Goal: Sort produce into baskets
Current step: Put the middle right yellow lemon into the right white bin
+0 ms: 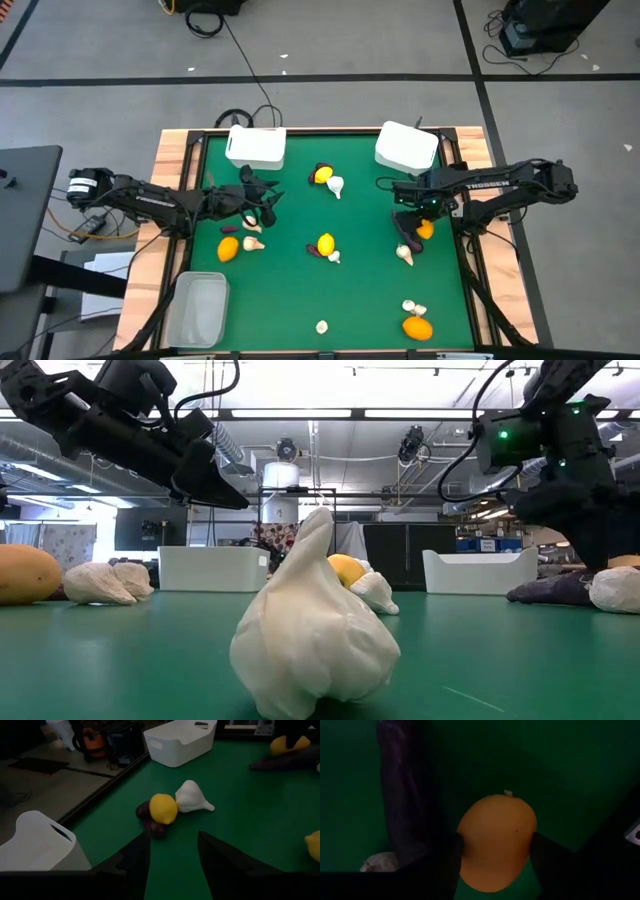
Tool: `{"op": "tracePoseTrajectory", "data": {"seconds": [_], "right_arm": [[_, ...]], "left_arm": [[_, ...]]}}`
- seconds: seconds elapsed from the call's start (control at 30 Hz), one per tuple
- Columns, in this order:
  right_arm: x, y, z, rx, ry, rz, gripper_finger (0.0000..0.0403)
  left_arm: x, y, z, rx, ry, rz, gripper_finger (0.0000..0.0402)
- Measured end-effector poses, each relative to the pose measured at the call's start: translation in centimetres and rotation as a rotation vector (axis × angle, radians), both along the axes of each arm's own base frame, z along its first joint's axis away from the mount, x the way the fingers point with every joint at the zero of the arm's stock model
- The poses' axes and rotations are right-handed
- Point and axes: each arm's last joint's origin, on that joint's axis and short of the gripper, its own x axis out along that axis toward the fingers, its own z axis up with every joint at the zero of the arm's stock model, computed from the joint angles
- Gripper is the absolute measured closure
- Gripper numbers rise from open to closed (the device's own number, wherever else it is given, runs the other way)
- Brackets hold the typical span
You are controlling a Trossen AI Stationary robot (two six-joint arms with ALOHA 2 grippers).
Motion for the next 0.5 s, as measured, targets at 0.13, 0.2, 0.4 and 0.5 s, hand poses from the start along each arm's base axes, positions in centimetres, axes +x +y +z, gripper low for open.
{"op": "tracePoseTrajectory", "data": {"seconds": [0.13, 0.2, 0.4, 0.5], "right_arm": [[0.5, -0.1, 0.8, -0.021, -0.03, 0.027, 0.0203], [1.2, -0.4, 2.0, -0.061, -0.089, 0.04, 0.0207], [3.1, -2.1, 7.1, -0.25, -0.25, 0.079, 0.0208], [3.8, -4.0, 9.6, -0.429, -0.284, 0.095, 0.0208]], "left_arm": [[0.0, 0.0, 0.0, 0.004, 0.0, 0.011, 0.0231], [0.0, 0.1, 0.0, 0.008, 0.0, 0.021, 0.0231], [0.0, 0.1, 0.1, 0.011, -0.007, 0.029, 0.0231], [0.0, 0.1, 0.2, 0.011, -0.019, 0.029, 0.0231]]}}
